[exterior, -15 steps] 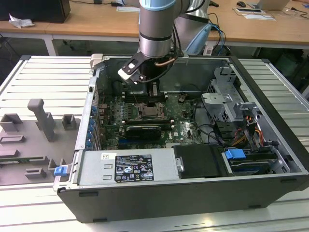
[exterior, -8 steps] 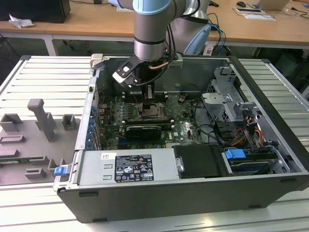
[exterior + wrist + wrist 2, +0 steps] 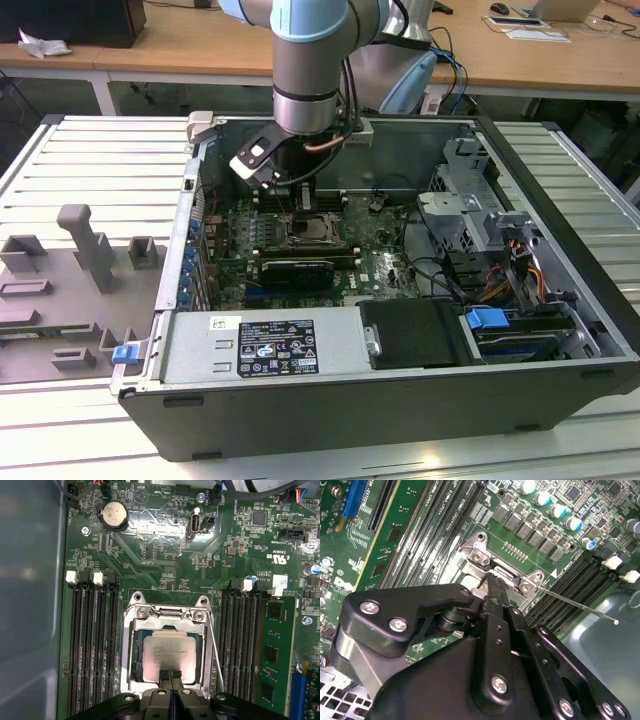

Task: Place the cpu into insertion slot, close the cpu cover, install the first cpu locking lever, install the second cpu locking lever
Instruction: 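Close the cpu cover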

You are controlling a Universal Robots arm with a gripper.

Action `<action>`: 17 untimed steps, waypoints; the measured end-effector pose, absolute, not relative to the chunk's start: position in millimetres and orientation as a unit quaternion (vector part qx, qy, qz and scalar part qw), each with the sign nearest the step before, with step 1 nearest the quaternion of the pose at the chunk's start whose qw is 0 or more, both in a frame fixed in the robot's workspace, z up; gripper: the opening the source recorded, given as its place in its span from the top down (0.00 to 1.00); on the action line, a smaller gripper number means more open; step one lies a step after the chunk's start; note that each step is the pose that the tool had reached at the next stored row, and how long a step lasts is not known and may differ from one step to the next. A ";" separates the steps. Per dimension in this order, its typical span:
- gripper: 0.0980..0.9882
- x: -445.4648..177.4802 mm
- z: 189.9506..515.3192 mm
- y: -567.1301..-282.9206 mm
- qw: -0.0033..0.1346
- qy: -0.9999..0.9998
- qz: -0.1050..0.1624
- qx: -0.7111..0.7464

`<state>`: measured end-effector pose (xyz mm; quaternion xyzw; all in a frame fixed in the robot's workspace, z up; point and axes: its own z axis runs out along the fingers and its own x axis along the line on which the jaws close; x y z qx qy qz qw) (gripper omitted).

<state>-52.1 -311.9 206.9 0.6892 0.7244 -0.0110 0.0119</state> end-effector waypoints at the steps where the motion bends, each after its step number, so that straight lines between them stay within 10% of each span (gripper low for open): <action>1: 0.99 -52.1 206.4 -311.9 0.012 0.724 -0.011 0.689; 17: 0.99 -50.7 209.5 -311.9 0.022 0.725 -0.004 0.688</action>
